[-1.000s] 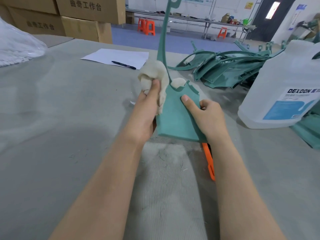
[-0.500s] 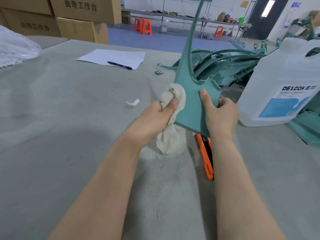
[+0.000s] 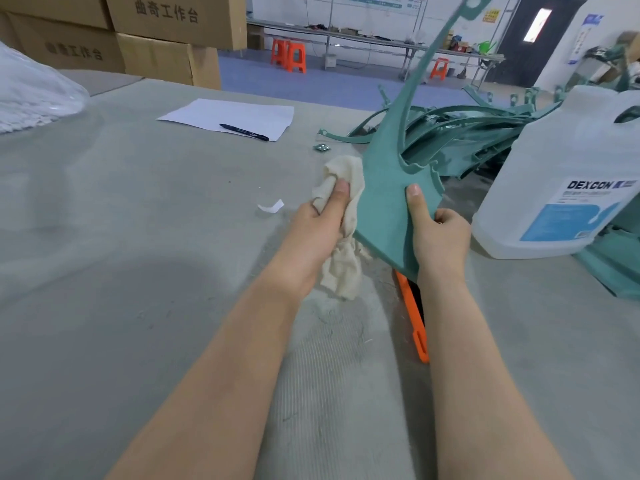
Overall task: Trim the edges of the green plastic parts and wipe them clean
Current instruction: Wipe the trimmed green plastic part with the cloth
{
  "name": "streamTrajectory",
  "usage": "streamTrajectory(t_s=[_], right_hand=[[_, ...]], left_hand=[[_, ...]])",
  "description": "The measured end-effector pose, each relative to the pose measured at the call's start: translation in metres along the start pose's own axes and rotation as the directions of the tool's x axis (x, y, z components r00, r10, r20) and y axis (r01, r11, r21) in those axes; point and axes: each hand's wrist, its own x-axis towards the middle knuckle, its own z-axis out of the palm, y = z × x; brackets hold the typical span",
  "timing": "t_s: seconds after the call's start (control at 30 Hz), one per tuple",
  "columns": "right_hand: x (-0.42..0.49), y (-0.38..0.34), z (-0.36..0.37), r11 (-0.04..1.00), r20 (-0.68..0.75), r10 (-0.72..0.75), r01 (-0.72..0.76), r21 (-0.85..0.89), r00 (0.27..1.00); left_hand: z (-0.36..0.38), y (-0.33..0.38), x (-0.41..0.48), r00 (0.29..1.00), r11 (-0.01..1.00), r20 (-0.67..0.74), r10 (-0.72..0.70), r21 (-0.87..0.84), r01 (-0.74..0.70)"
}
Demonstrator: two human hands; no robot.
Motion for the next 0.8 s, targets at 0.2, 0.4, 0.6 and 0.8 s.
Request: streamTrajectory(t_s=[0.2,0.4,0.6,0.8], right_hand=[[0.004,0.004,-0.003,0.997,-0.056,0.082,-0.081,0.021,0.995],[0.006,0.006,-0.006,0.990,-0.088,0.126,-0.120,0.069,0.988],[0.003,0.003,-0.001,1.000,-0.121,0.025,-0.023,0.013,0.992],[-0.005,-0.005,0.004,0.989,-0.105,-0.150,0.151,0.001,0.983]], left_hand=[[-0.003,0.001,0.003,0.995,0.980,0.053,-0.085,-0.175,0.093],[-0.003,0.002,0.000,0.983,0.972,0.158,-0.092,-0.202,0.123],[-0.001,-0.002,0.000,0.996,0.998,0.066,0.064,0.001,-0.064],[-0.003,-0.006,0.009,0.997,0.980,-0.055,-0.044,-0.195,0.033]])
